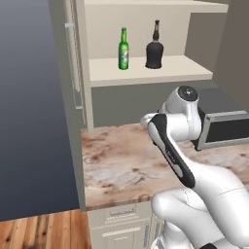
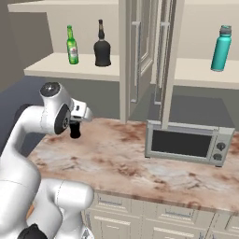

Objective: Sort all alcoholic drinks to one cabinet, and non-alcoholic drinks to the other.

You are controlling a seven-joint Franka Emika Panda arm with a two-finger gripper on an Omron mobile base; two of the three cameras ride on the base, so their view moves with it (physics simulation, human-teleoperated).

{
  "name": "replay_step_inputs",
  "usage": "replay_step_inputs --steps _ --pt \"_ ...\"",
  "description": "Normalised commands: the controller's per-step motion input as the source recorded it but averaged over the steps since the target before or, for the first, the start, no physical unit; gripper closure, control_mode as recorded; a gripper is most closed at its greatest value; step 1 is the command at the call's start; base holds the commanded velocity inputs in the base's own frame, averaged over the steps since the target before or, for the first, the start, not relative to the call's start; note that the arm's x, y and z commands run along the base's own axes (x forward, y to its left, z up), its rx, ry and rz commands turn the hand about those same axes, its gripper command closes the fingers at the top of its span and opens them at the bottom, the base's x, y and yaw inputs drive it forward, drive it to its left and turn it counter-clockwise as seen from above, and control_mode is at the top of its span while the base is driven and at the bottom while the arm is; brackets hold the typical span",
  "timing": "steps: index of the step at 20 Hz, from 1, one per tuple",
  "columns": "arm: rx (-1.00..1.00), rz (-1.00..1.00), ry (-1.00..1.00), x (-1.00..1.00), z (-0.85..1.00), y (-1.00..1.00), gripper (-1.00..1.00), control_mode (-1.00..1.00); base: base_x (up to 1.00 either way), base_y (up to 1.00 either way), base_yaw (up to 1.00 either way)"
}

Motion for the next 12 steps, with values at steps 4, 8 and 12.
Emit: replay_step_inputs --steps 4,8,12 --pt "0.00 0.00 0.00 -0.39 0.47 0.09 1.00 -1.00 0.00 0.00 0.00" --pt "0.00 0.00 0.00 -0.47 0.21 0.03 1.00 -1.00 0.00 0.00 0.00" --pt "0.00 0.00 -0.01 -0.43 0.00 0.00 1.00 -1.00 0.00 0.00 0.00"
